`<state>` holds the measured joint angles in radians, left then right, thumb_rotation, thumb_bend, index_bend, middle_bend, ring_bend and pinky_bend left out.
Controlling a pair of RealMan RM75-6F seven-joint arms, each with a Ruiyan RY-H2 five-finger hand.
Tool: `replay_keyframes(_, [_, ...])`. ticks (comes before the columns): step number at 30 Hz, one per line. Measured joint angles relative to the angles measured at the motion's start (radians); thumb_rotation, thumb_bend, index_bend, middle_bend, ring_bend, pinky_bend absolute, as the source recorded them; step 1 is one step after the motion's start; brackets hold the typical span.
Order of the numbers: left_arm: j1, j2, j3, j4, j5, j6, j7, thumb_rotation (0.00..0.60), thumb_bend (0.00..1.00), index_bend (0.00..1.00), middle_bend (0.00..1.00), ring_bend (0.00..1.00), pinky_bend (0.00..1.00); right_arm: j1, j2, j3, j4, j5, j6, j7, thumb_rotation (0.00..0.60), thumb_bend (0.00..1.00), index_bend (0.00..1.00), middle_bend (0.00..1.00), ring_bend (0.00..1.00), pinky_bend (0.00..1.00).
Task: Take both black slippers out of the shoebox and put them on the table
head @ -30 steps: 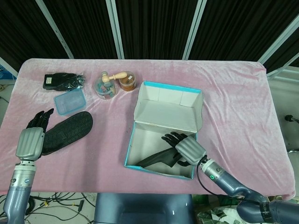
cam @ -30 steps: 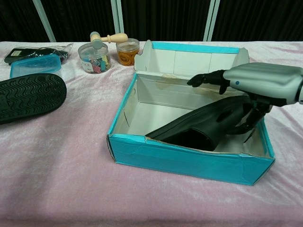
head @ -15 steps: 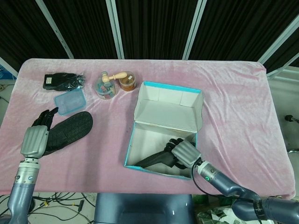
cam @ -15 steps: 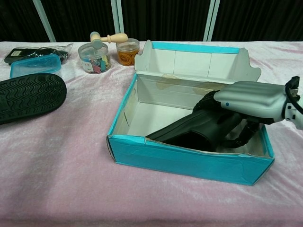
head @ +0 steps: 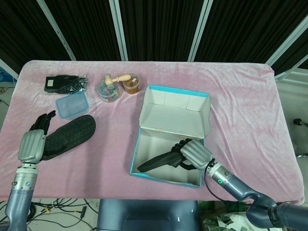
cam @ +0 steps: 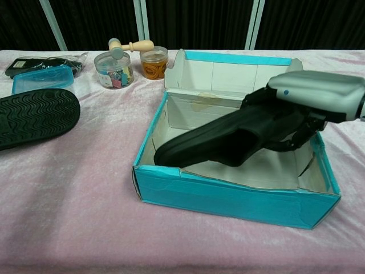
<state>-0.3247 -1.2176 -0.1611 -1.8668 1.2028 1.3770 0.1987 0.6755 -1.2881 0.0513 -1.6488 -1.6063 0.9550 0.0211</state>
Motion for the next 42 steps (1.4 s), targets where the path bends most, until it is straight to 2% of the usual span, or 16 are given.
replay_keyframes(7, [-0.001,-0.001,-0.004,0.002,-0.015,-0.012,0.007,0.600,0.00,0.00,0.13,0.05,0.21,-0.018,0.070,-0.002,-0.034,-0.065,0.098,0.151,0.600,0.37,0.65,0.48,0.38,0.42])
replay_keyframes(13, [0.003,0.003,-0.009,0.006,-0.020,-0.011,0.004,0.600,0.00,0.00,0.13,0.05,0.22,-0.051,0.150,0.006,-0.057,-0.080,0.195,0.208,0.600,0.37,0.65,0.47,0.38,0.42])
replay_keyframes(16, [0.008,0.006,-0.010,0.005,-0.019,-0.006,0.001,0.600,0.00,0.00,0.13,0.05,0.22,-0.084,0.204,0.017,-0.061,-0.056,0.246,0.227,0.600,0.37,0.65,0.47,0.38,0.42])
replay_keyframes(21, [0.023,0.017,-0.004,-0.006,0.004,0.019,0.002,0.600,0.00,0.00,0.13,0.05,0.22,-0.123,0.244,0.030,-0.031,0.024,0.266,0.265,0.600,0.37,0.65,0.47,0.38,0.42])
replay_keyframes(26, [0.047,0.038,0.006,-0.030,0.043,0.058,0.005,0.600,0.00,0.00,0.13,0.05,0.22,-0.146,0.242,0.029,0.065,0.121,0.219,0.293,0.600,0.37,0.65,0.46,0.37,0.42])
replay_keyframes(34, [0.064,0.052,0.020,-0.058,0.077,0.074,0.020,0.600,0.00,0.00,0.13,0.05,0.25,-0.159,0.183,0.002,0.230,0.220,0.068,0.295,0.600,0.37,0.64,0.43,0.34,0.42])
replay_keyframes(42, [0.075,0.061,0.031,-0.078,0.101,0.080,0.028,0.600,0.00,0.00,0.13,0.05,0.25,-0.158,0.140,0.001,0.323,0.300,-0.036,0.301,0.600,0.37,0.63,0.40,0.32,0.41])
